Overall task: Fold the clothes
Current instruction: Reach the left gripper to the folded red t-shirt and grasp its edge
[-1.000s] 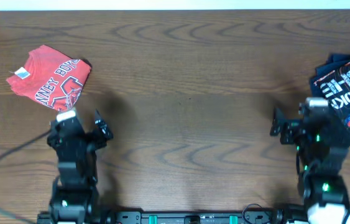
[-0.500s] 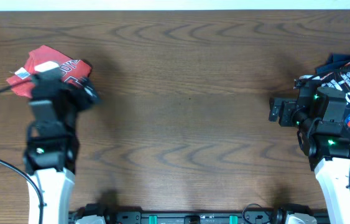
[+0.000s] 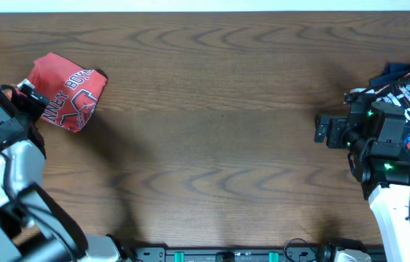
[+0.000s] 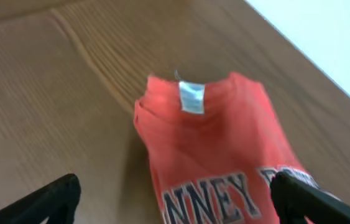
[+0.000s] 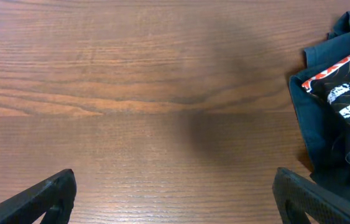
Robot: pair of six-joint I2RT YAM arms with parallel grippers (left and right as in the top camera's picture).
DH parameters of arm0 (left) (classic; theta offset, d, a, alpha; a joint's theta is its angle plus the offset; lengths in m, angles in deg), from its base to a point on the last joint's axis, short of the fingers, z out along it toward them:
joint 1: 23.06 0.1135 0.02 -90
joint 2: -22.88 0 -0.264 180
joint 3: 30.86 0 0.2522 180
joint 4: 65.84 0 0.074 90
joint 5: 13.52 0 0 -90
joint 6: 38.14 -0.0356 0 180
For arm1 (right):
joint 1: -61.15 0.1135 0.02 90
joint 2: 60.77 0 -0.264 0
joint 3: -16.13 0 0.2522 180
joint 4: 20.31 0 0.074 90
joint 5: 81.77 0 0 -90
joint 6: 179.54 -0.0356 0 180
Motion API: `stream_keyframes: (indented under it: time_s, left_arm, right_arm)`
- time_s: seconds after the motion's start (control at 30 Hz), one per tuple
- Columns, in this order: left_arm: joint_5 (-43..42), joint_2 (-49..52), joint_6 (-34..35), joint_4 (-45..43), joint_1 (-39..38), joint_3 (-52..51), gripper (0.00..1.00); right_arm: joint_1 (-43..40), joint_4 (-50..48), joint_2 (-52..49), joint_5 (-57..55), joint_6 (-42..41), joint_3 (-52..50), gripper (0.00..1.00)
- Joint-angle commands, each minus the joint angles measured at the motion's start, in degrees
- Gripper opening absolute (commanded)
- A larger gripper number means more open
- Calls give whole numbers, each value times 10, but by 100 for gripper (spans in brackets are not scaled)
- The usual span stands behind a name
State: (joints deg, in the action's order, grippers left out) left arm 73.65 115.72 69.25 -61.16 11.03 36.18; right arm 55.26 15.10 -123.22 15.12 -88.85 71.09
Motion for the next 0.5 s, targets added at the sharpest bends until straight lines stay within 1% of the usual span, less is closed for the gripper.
stream_keyframes:
  time_s: [0.0,0.07,0.1,0.13,0.2,0.47]
  left_arm:
    - [-14,41,8,-40,0,5,95]
    - [-15,67,10,-61,0,5,88]
    - [-15,78,9,-68,0,5,82]
    - [-15,88,9,-73,0,5,80]
    - [-15,107,9,-82,0,5,78]
    - [-15,165,10,-98,-1,5,78]
  right_arm:
    - [-4,1,1,7,2,12,98]
    - [-4,1,1,7,2,12,97]
    - [-4,1,1,7,2,12,96]
    - [-4,2,1,7,2,12,96]
    - [-4,4,1,7,2,12,95]
    - [-4,4,1,7,2,12,94]
